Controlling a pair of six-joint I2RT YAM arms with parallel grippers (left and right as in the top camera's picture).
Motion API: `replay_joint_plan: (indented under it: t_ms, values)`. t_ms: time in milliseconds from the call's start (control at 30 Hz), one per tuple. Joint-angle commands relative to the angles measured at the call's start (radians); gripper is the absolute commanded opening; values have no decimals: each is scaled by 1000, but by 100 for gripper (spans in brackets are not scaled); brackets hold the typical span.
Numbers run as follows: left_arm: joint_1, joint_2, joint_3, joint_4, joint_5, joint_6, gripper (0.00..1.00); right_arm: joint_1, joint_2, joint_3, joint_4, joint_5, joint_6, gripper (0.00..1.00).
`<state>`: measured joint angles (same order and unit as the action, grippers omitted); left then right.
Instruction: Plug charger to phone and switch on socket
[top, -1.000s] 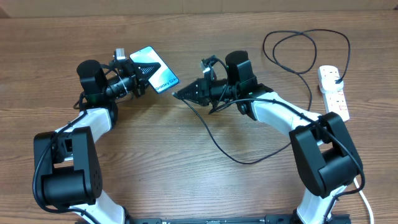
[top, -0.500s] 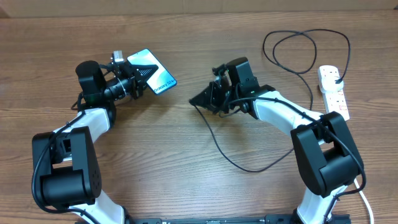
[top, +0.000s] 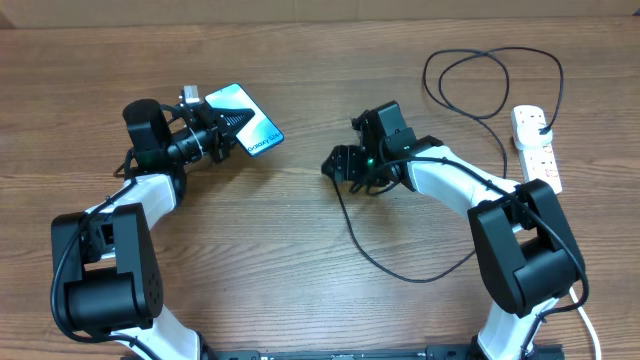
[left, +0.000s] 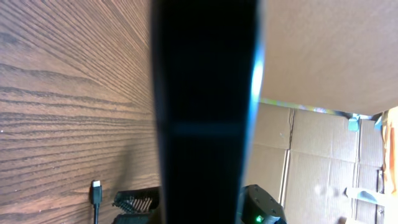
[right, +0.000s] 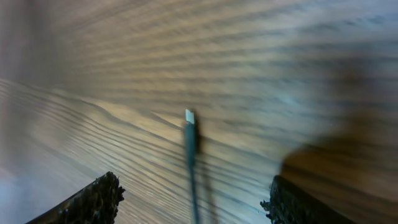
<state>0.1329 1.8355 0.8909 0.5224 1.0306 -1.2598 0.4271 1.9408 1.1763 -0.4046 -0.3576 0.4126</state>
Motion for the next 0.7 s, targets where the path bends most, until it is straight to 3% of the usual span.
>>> replay_joint_plan:
  t_ms: [0,333,667]
  values:
    - [6,-10,15,8,9,42,4,0,-23,70,-48,139,-79,76]
    - [10,-10,15,8,6,52,4,140,-45,140,-183,388,-313,69]
    - [71,-10,15,-43,13,34,4,274,-16,137,-138,605,-378,69]
